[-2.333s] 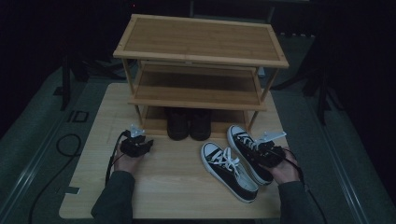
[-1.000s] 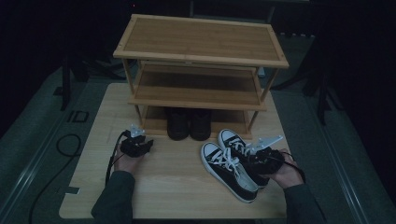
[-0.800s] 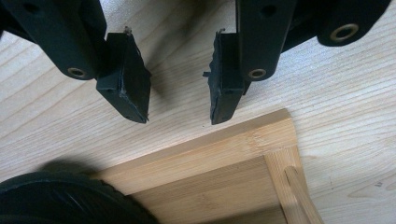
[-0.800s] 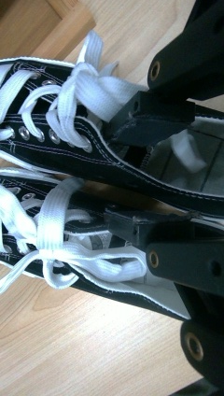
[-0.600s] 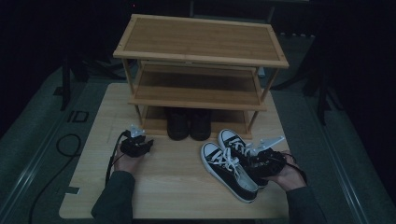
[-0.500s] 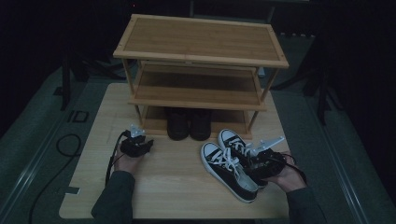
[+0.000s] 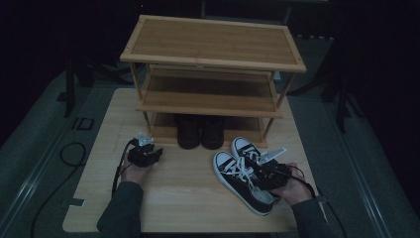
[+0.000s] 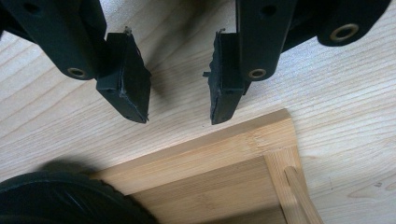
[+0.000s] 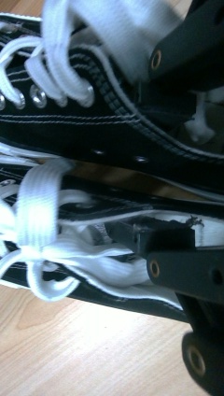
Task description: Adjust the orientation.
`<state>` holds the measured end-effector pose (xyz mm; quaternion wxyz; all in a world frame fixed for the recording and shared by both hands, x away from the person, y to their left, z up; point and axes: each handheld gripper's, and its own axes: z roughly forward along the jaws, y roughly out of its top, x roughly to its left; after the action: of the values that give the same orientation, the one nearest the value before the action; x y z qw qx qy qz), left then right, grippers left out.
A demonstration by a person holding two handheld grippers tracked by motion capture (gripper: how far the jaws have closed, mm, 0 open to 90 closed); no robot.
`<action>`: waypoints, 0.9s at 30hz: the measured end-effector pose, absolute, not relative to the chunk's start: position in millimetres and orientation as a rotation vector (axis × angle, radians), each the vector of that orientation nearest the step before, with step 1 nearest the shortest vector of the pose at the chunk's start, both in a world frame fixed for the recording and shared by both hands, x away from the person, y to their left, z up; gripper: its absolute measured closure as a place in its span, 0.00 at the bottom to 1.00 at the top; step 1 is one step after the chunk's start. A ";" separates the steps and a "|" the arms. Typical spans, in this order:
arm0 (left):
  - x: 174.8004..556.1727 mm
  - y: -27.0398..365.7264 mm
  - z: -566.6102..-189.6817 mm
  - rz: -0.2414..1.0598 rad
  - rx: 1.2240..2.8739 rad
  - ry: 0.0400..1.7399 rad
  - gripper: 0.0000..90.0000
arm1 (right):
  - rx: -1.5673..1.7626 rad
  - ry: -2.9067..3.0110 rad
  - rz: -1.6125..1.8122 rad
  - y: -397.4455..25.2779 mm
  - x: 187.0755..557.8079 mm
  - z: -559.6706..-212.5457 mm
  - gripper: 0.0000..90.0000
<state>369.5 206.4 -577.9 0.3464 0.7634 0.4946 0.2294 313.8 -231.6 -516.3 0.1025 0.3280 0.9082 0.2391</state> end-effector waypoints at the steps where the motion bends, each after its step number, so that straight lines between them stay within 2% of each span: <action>1: 369.5 206.3 -577.9 0.595 1.981 1.283 0.65 | 0.967 2.673 0.700 -230.8 314.8 -516.9 0.61; 8: 369.5 206.3 -577.9 0.596 1.981 1.283 0.65 | 0.984 2.672 0.703 -230.7 317.5 -517.5 0.67; 10: 369.5 206.3 -577.9 0.595 1.981 1.283 0.65 | 1.008 2.668 0.730 -232.0 317.8 -518.2 0.70; 11: 369.5 206.3 -577.9 0.595 1.981 1.283 0.65 | 1.018 2.671 0.755 -234.0 318.2 -518.8 0.75; 14: 369.5 206.3 -577.9 0.595 1.981 1.283 0.65 | 1.039 2.668 0.776 -235.5 318.5 -519.4 0.79; 15: 369.5 206.3 -577.9 0.595 1.981 1.283 0.65 | 1.049 2.664 0.776 -236.8 318.8 -519.4 0.84; 18: 369.5 206.4 -577.9 0.595 1.981 1.283 0.65 | 1.055 2.658 0.777 -237.3 319.0 -519.4 0.87; 20: 369.5 206.4 -577.9 0.596 1.981 1.283 0.65 | 1.079 2.642 0.798 -240.4 319.0 -520.2 0.93; 27: 369.5 206.3 -577.9 0.596 1.982 1.282 0.65 | 1.071 2.643 0.819 -242.6 319.5 -520.2 0.94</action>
<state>369.5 206.3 -577.9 0.3462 0.7637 0.4941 0.2296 319.5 -242.6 -520.2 0.0873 0.3596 0.8873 0.2752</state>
